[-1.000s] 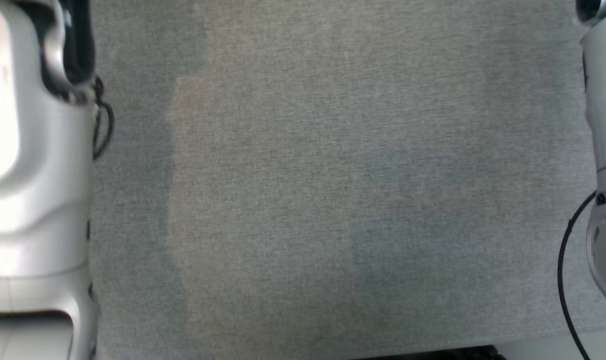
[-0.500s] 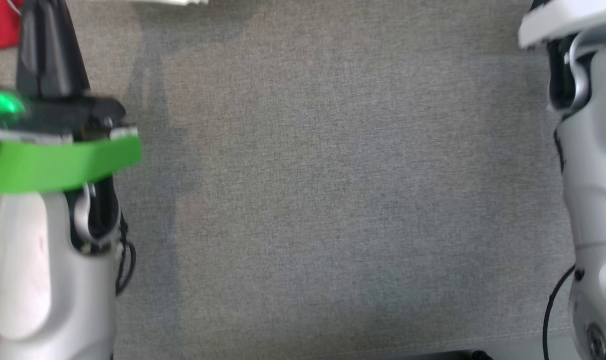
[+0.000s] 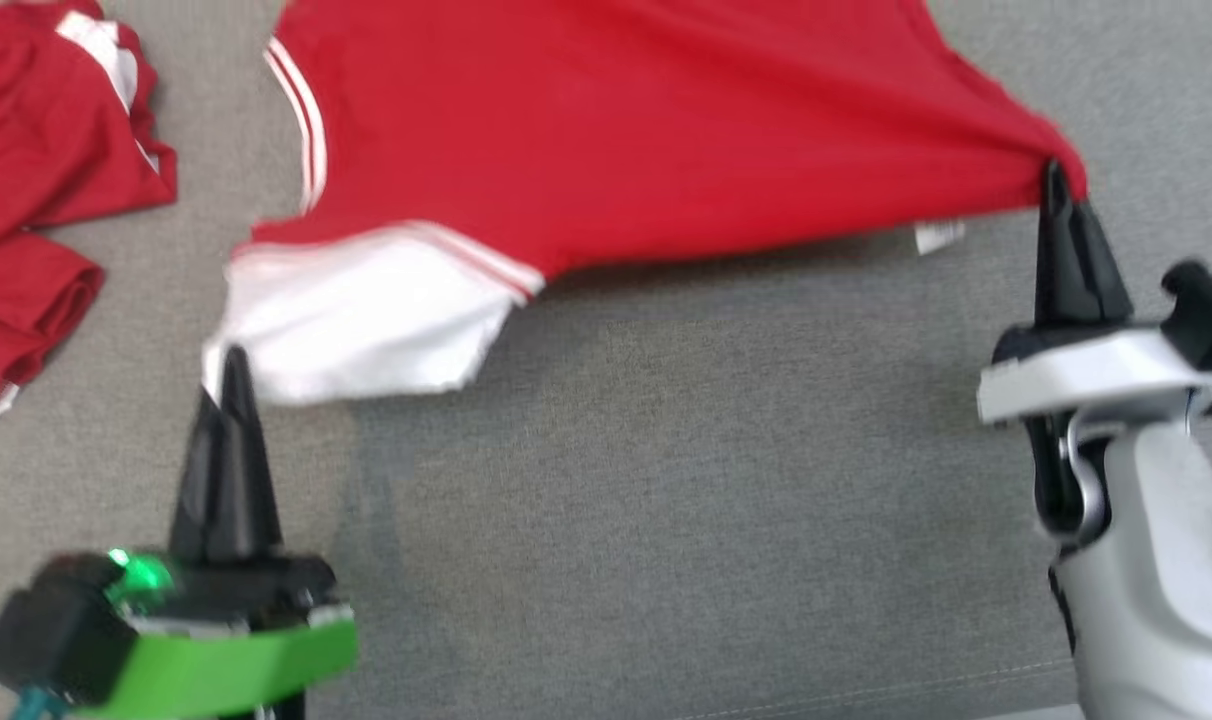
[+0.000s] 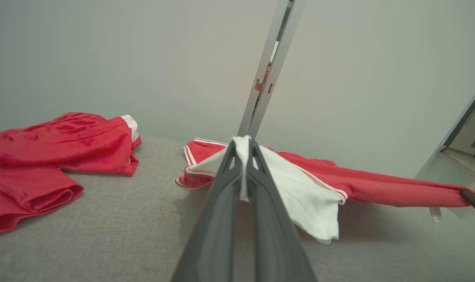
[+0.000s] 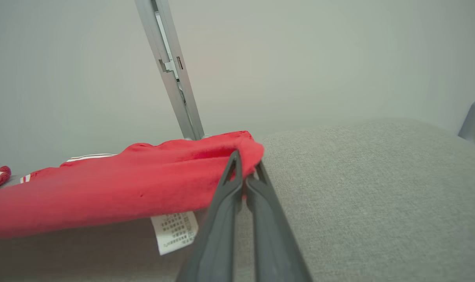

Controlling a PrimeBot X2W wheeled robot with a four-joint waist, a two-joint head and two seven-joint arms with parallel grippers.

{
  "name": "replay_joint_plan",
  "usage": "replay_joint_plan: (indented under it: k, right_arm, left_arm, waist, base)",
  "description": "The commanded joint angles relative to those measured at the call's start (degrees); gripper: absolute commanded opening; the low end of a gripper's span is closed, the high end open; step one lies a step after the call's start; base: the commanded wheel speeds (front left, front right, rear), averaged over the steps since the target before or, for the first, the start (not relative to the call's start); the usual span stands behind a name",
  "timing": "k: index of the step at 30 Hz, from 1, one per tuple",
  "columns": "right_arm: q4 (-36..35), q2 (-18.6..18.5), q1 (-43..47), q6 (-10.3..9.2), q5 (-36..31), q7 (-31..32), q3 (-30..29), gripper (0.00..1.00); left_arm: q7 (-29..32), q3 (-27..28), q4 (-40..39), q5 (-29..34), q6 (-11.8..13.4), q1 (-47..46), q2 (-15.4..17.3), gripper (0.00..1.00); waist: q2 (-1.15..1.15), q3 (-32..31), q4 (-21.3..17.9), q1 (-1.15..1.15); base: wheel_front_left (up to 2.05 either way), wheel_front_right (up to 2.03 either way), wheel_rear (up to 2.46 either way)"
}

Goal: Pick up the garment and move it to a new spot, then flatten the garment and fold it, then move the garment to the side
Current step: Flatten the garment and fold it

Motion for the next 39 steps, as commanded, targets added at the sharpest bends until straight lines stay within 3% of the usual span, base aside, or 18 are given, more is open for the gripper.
replay_joint_plan:
  k: [1, 10, 17, 29, 39]
  right_arm:
    - [-0.91, 0.47, 3.59, -0.08, 0.25, -0.16, -0.25, 0.0]
    - [-5.52, 2.08, 18.81, -0.08, 0.22, 1.35, -1.0, 0.0]
    - [-5.39, 2.59, 22.48, -0.08, 1.74, 2.95, -0.34, 0.0]
    - [7.78, 2.68, 15.77, -0.07, 4.26, 2.12, 2.98, 0.0]
    - [16.61, 2.68, 4.85, -0.07, 3.91, 0.59, 3.61, 0.0]
  left_arm:
    - [0.23, -0.39, -0.51, -0.49, -0.31, 3.46, 0.27, 0.0]
    - [1.92, -0.79, -3.44, -1.65, -0.07, 15.91, 2.17, 0.0]
    - [3.3, -0.87, -1.67, -4.34, -0.1, 19.04, 2.2, 0.0]
    - [3.38, -3.79, 9.31, -6.43, -0.52, 9.62, 2.85, 0.0]
    - [3.25, -5.77, 19.72, -3.53, -0.77, -9.64, 5.42, 0.0]
  waist:
    - [0.0, -7.56, -1.37, 0.0]
    - [0.0, -13.57, -2.38, 0.0]
    - [0.0, -14.1, -2.9, 0.0]
    - [0.0, -10.43, -2.41, 0.0]
    - [0.0, -5.46, -2.11, 0.0]
  base:
    - [0.0, 0.0, 0.0]
    - [0.0, 0.0, 0.0]
    - [0.0, 0.0, 0.0]
    - [0.0, 0.0, 0.0]
    - [0.0, 0.0, 0.0]
